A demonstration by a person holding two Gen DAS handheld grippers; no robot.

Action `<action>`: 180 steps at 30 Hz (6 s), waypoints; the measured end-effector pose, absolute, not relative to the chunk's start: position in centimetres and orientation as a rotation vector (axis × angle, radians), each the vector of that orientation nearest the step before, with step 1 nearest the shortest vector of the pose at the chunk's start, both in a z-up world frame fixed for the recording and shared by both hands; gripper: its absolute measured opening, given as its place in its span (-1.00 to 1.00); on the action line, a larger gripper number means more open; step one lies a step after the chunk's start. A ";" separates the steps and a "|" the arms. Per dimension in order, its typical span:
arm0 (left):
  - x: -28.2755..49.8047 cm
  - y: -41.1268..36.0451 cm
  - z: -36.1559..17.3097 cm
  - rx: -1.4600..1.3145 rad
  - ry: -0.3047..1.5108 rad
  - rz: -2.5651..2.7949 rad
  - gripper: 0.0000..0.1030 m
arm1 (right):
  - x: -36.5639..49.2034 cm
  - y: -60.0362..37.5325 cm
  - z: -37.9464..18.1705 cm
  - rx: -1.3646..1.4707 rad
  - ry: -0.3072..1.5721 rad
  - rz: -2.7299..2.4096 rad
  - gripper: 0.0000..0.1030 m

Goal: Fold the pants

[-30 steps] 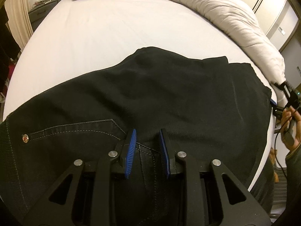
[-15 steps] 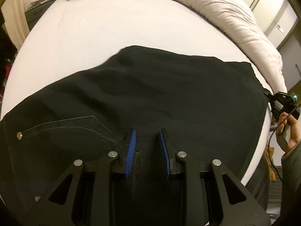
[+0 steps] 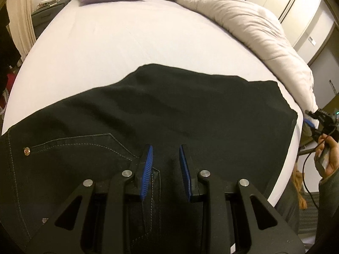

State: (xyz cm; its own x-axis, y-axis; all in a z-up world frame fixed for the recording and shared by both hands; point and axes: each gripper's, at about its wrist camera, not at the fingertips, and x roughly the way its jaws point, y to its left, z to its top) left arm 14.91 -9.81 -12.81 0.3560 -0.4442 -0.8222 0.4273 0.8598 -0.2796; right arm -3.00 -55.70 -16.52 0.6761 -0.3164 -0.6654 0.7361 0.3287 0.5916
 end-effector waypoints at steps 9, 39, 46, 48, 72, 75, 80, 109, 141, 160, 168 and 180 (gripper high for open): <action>14.7 -9.9 -14.0 -0.038 1.088 -0.558 -0.52 | 11.0 -45.6 -19.7 0.986 0.739 0.090 -0.37; 15.1 0.6 -10.9 -0.165 0.952 -0.373 -0.52 | 11.9 -45.4 -23.4 1.001 0.817 -0.023 -0.62; 15.5 -9.9 -8.4 -0.138 0.925 -0.621 -0.52 | -5.3 -56.4 -18.0 1.040 0.511 -0.380 0.60; 15.7 -13.4 -8.7 -0.128 0.936 -0.692 -0.52 | -7.0 -57.5 -19.4 1.131 0.495 -0.363 0.60; 16.9 -23.6 -18.3 -0.292 1.190 -0.868 -0.53 | 0.1 -58.8 -24.5 1.403 0.387 -0.135 -0.21; 16.7 -23.5 -18.6 -0.270 1.193 -0.865 -0.53 | 0.0 -59.3 -25.6 1.459 0.362 -0.139 -0.68; 16.7 -22.9 -19.6 -0.296 1.192 -0.865 -0.53 | 0.8 -59.1 -24.8 1.382 0.405 -0.171 -0.81; 18.9 -14.0 -19.8 -0.813 1.294 -0.800 0.73 | 7.6 -23.9 -14.2 -0.321 0.747 -0.038 -0.85; 19.7 3.8 -21.6 -0.460 1.309 -0.702 -0.79 | 10.3 -11.2 -17.9 -0.326 0.878 0.278 -0.66; 14.7 2.6 -13.7 -0.276 1.082 -0.746 -0.77 | 15.6 -34.2 -12.0 0.749 0.799 0.533 0.40; 14.1 4.0 -21.4 -0.357 1.193 -0.727 -0.78 | 23.7 -37.0 -22.4 0.957 1.087 0.326 -0.26; 9.4 15.0 -16.2 -0.544 1.044 -0.616 -0.77 | 14.4 -31.8 -17.7 0.590 0.960 0.425 0.56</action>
